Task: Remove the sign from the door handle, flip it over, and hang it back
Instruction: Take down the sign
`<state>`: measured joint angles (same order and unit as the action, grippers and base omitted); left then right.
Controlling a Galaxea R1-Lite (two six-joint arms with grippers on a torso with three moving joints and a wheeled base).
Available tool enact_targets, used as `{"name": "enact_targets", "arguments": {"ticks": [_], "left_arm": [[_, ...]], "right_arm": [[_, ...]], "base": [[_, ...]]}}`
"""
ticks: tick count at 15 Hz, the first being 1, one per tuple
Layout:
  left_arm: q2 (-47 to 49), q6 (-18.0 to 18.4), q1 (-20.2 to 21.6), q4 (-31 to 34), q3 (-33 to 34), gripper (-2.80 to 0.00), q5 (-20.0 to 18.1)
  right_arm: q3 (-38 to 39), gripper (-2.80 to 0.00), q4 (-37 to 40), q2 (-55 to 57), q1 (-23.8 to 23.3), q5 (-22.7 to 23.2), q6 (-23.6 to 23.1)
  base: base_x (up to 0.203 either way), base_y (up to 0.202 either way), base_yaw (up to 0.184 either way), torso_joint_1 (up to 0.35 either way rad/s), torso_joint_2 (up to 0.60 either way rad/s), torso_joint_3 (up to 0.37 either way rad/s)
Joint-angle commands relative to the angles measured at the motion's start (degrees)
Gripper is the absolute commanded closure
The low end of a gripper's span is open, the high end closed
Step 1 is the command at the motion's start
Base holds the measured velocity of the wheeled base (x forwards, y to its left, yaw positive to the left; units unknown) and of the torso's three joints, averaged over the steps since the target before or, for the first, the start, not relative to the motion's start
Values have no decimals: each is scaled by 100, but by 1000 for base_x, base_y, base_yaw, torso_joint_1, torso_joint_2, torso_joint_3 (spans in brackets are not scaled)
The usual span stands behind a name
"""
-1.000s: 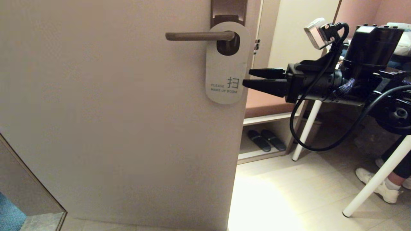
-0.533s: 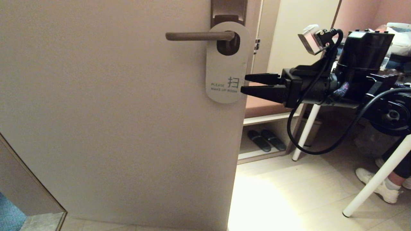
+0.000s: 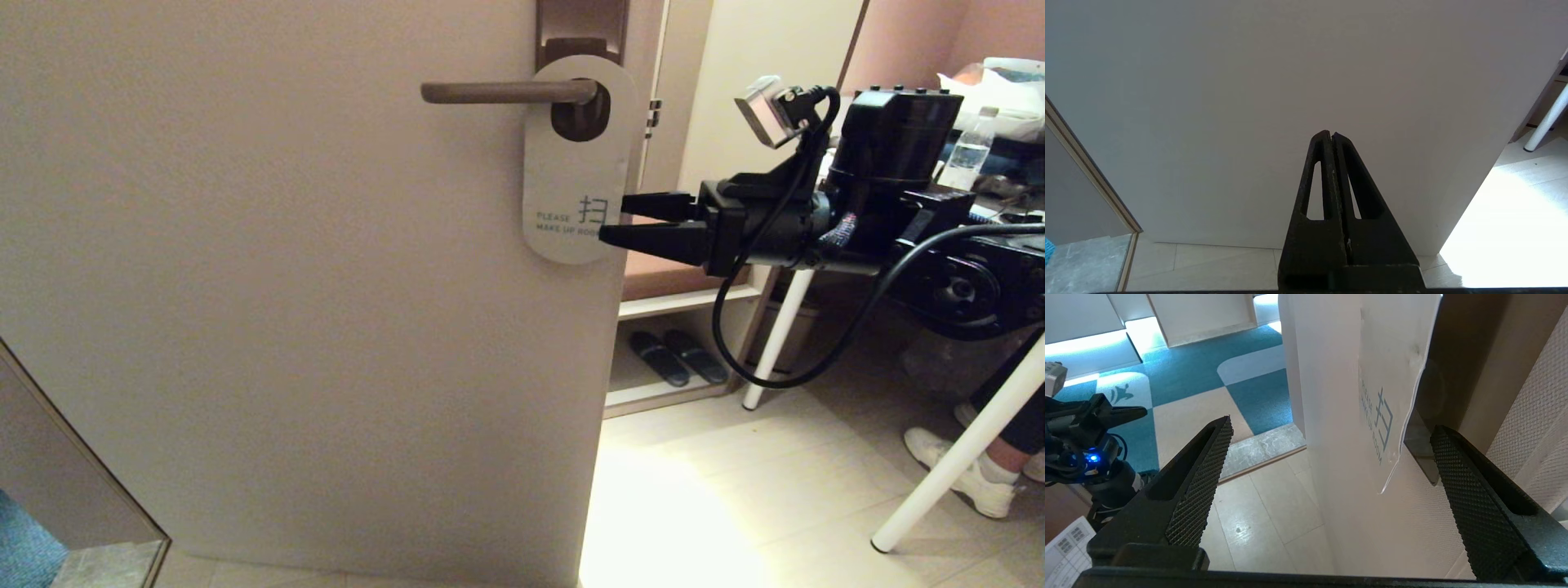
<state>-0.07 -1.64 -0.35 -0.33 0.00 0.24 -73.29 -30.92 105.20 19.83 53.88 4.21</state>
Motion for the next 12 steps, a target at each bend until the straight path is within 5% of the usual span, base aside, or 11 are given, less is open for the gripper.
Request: {"name": "enact_targets", "arguments": {"ticks": [1, 12], "left_arm": [[7, -3, 0, -2, 0, 0, 2], [7, -3, 0, -2, 0, 0, 2]], "right_arm": [[-28, -280, -20, 100, 20, 35, 1], [-496, -280, -68, 452, 266, 26, -25]], "base": [[0, 0, 0, 0, 0, 0], [0, 0, 0, 0, 0, 0]]}}
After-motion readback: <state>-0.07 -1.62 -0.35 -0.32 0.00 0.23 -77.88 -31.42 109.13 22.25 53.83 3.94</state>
